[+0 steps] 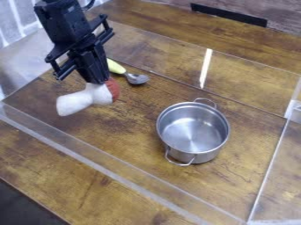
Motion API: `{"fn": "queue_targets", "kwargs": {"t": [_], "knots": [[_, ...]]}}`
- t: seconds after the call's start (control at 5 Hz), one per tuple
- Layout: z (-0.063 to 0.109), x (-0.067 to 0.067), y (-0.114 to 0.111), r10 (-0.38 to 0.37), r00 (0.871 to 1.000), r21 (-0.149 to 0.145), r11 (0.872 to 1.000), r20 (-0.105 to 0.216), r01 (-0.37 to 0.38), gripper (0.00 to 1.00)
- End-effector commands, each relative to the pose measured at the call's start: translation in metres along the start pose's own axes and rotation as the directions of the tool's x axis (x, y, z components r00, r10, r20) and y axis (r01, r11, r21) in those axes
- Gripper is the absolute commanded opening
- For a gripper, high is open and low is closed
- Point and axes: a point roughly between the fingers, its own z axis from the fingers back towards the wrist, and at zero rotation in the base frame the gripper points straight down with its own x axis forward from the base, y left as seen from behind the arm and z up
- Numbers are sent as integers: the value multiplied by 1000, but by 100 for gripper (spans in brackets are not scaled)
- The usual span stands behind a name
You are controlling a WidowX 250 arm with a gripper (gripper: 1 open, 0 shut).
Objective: Remove the mushroom from the silver pot and put it on the table
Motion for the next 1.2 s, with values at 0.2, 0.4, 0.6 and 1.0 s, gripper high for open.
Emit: {"fn": "queue_targets", "kwargs": {"t": [0.2, 0.4, 0.6, 1.0], "knots": [[-4, -2, -5, -54, 998, -36, 998, 33, 56, 100], [-12, 4, -8, -9, 999, -42, 999, 51, 11, 100], [-21, 9, -10, 43, 996, -46, 998, 72, -40, 100], [-40, 14, -17, 100, 990, -46, 994, 99, -96, 100]]}}
